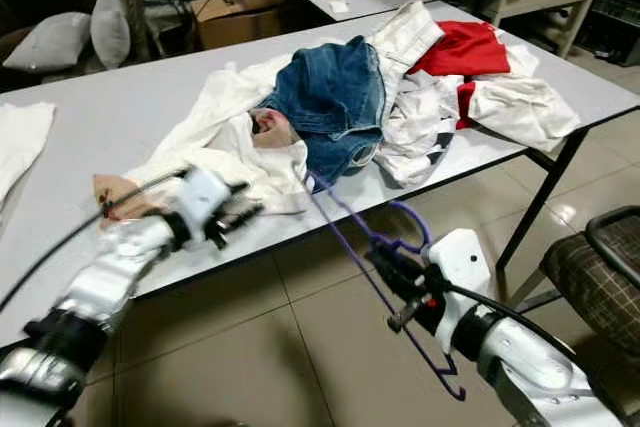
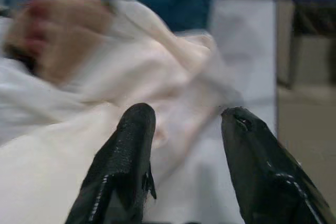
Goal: Hang hanger
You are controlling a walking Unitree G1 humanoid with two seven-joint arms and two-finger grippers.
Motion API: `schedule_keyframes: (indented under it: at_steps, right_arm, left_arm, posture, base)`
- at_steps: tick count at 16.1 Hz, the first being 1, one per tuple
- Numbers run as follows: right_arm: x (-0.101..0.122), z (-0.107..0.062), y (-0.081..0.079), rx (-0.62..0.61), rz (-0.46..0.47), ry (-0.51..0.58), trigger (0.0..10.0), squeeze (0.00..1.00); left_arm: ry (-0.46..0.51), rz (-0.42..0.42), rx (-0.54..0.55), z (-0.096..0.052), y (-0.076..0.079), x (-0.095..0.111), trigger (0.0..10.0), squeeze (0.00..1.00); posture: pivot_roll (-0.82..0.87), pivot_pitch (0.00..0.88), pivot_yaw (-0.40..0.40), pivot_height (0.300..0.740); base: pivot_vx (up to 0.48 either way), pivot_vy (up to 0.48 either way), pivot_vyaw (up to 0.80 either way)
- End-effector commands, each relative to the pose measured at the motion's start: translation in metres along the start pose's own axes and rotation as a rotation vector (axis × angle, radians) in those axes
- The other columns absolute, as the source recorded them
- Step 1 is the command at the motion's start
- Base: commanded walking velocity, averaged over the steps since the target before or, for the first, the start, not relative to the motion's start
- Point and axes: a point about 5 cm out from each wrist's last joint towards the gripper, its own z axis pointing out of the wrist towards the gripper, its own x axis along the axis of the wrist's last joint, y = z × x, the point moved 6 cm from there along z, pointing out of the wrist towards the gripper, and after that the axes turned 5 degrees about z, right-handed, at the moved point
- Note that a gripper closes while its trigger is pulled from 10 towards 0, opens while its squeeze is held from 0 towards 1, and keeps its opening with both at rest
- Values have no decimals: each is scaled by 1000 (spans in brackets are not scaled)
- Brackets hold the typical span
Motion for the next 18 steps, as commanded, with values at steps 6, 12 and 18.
schedule_keyframes:
  at_steps: [6,12,18]
  right_arm:
    - [7,-25,14,-47,-16,-25,10000,0]
    - [9,-34,8,-31,8,-34,10000,0]
    - [11,-33,9,-28,9,-28,10000,0]
  left_arm:
    - [-38,73,-158,13,4,0,10000,0]
    - [-198,178,-27,22,-13,-22,10000,0]
    - [-316,242,-15,19,-18,-40,9608,0]
  posture:
    - [-231,0,132,740]
    - [-249,0,124,740]
    - [-250,0,127,740]
  base:
    - [0,0,0]
    - [0,0,0]
    - [0,0,0]
